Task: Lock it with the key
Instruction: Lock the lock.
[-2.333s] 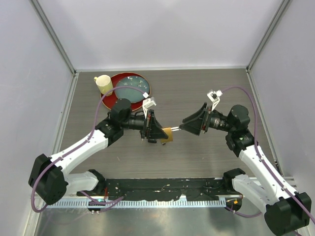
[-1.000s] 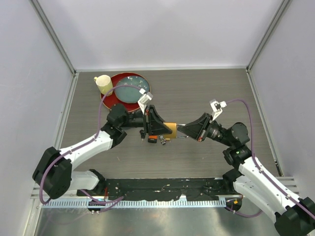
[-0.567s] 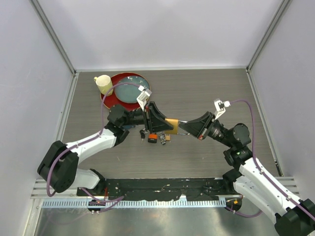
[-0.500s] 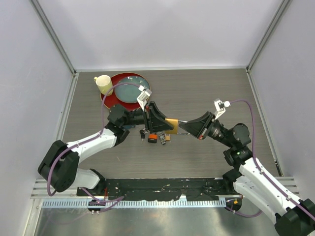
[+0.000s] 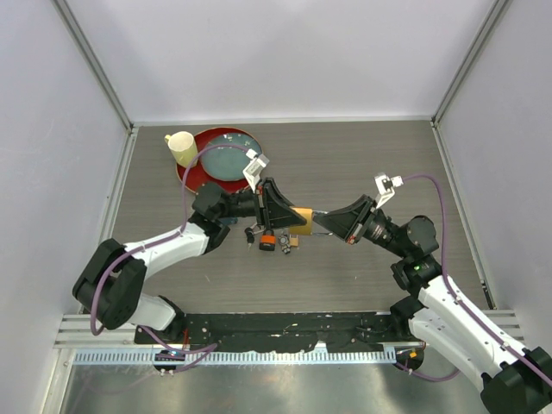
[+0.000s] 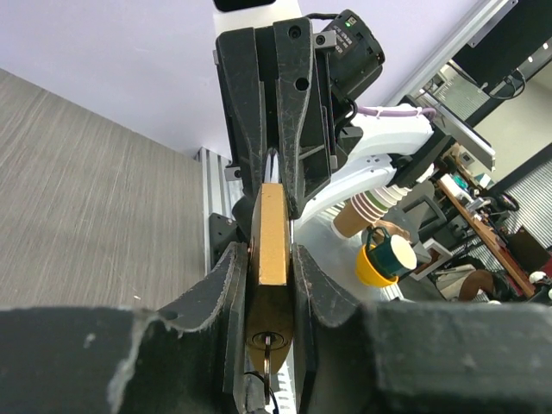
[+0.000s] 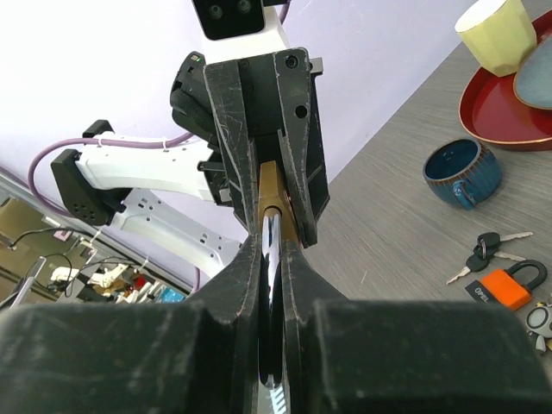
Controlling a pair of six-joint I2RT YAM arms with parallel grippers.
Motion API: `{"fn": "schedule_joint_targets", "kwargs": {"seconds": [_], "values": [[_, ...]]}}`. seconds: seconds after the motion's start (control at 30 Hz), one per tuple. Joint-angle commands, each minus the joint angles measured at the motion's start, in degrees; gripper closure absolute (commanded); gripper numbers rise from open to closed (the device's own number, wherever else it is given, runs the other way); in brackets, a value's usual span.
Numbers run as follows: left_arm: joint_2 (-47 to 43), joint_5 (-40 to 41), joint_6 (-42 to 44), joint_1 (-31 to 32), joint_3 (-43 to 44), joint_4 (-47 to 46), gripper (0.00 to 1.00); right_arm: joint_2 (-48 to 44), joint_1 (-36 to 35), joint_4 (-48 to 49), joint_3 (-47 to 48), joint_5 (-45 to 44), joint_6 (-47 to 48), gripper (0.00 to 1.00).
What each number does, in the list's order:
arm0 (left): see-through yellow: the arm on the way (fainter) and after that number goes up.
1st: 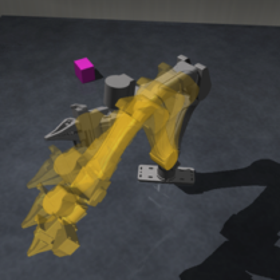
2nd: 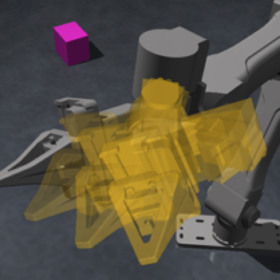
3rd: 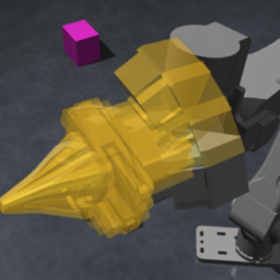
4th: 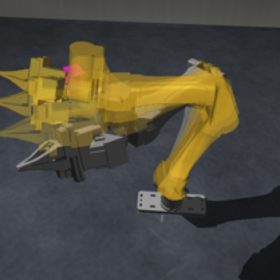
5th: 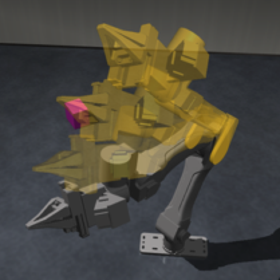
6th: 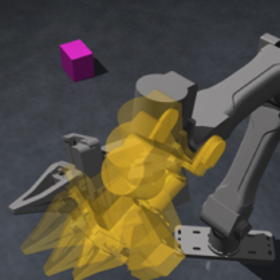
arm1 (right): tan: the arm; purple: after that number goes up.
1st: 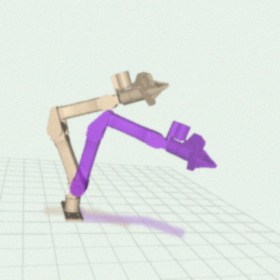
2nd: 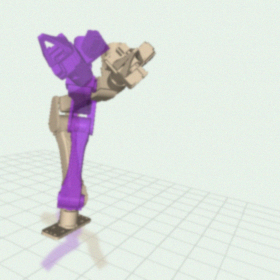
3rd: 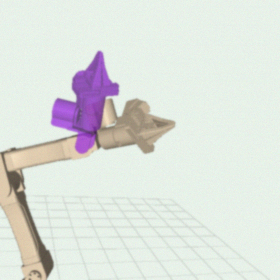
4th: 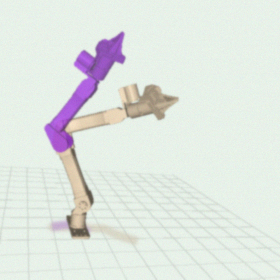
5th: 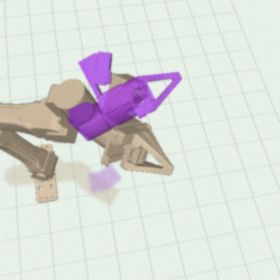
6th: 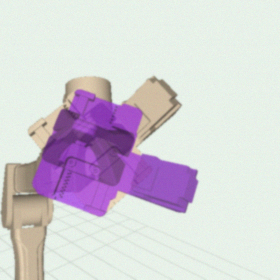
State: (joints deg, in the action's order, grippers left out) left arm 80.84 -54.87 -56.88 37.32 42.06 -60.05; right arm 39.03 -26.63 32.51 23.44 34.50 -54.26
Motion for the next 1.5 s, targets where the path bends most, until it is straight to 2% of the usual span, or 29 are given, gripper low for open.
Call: {"fn": "schedule_joint_targets", "kwargs": {"seconds": [0.0, 0.17, 0.2, 0.27, 0.3, 0.37, 0.4, 0.47, 0.5, 0.6, 0.83, 1.07, 1.27, 1.47], "values": [[0.5, -0.9, -0.8, 0.3, 2.8, -4.5, 1.0, -0.6, 0.0, 6.6, 1.8, -2.9, -0.4, 0.99], [-0.1, 0.0, -0.7, 0.3, 2.7, -5.0, 1.0, 0.2, 0.0, 4.0, 2.0, -3.2, 1.9, 0.99], [-0.2, 0.2, -0.3, 0.3, 2.6, -5.0, 1.0, 0.3, 0.0, -0.9, 3.0, -3.7, 3.2, 0.97], [-1.2, 1.3, 0.3, 0.2, 2.3, -4.0, 1.0, 0.7, 0.1, -7.7, 5.7, -6.4, 8.2, 0.81], [-1.5, 1.9, 1.9, 0.1, 2.2, -1.7, 1.0, 0.9, 0.0, -13.3, 6.7, -7.2, 9.9, 0.68], [-2.6, 3.4, 4.2, -0.1, 2.1, 1.5, 1.0, 1.1, 0.0, -18.8, 9.6, -10.1, 13.4, 0.53], [-3.7, 4.1, 5.3, -0.1, 2.0, 4.4, 1.0, 1.0, 0.1, -23.5, 10.6, -11.3, 16.3, 0.4], [-4.8, 5.8, 8.1, -0.8, 1.7, 7.4, 1.0, 1.1, 0.1, -27.2, 12.9, -14.7, 18.8, 0.31], [-5.9, 6.4, 8.7, -0.8, 1.6, 9.8, 1.0, 1.1, 0.0, -29.8, 13.6, -15.5, 20.7, 0.21], [-7.6, 9.5, 10.4, -2.1, 1.1, 14.2, 1.0, 1.0, 0.0, -34.4, 16.1, -19.8, 22.2, 0.1], [-15.2, 17.2, 16.7, -4.0, -0.3, 27.7, 1.0, 1.7, 0.0, -38.4, 18.6, -22.3, 25.3, 0.05], [-18.5, 17.5, 17.4, -5.7, -1.0, 33.3, 1.0, 3.5, 0.0, -39.4, 19.1, -21.3, 26.1, 0.04], [-18.8, 17.5, 17.5, -5.8, -1.0, 34.7, 1.0, 7.7, 0.0, -36.6, 19.6, -15.3, 25.3, 0.24], [-19.1, 17.7, 17.9, -5.8, -0.7, 35.5, 1.0, 11.7, -1.0, -36.5, 22.0, -14.5, 25.3, 0.28]]}}
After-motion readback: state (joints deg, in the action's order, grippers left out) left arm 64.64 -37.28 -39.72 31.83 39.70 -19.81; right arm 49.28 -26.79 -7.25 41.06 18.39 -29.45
